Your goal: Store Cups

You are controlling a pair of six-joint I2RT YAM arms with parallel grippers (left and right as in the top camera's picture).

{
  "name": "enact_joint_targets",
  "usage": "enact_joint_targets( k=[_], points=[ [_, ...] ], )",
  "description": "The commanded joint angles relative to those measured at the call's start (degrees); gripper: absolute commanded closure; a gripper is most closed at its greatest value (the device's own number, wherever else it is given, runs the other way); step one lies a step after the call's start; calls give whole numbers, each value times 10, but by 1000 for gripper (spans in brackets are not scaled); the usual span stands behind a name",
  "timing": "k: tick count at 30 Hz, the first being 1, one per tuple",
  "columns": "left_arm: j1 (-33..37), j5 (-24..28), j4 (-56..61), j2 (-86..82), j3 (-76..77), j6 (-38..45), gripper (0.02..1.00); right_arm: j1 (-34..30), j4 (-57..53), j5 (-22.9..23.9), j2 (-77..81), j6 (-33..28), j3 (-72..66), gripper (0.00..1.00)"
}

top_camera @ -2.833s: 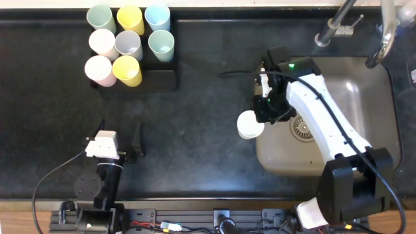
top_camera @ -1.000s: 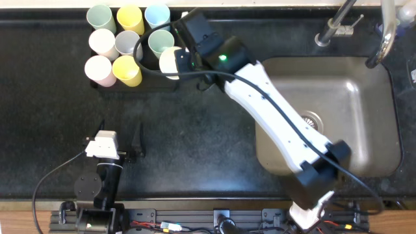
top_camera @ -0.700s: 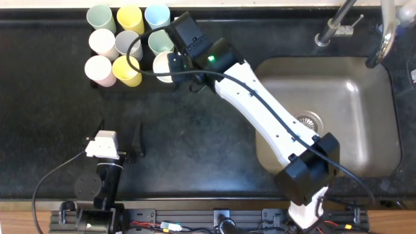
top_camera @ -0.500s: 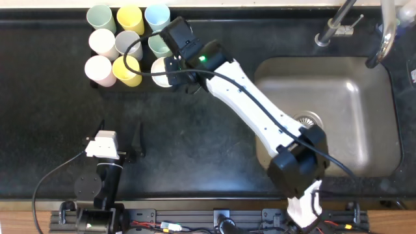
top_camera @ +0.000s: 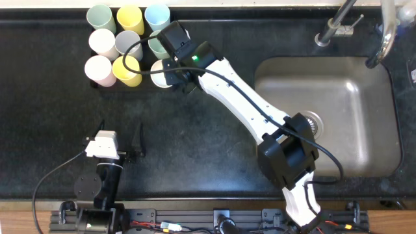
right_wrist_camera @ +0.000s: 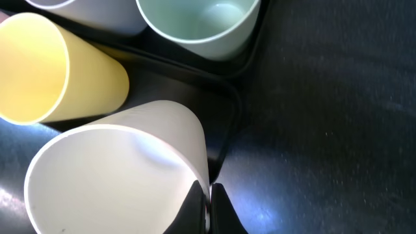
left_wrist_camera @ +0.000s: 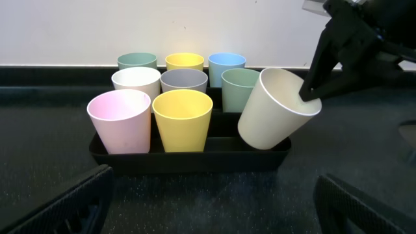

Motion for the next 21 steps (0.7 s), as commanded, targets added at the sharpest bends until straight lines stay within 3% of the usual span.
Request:
enact_joint_targets(
  k=[1,17,21],
  points=[
    [-5,4,-2,-5,0,10,18,4,16,4,8,7,16,958],
    [-5,4,-2,-5,0,10,18,2,16,15,26,6,16,921],
    [-5,4,-2,-5,0,10,18,2,17,15,26,6,16,709]
  ],
)
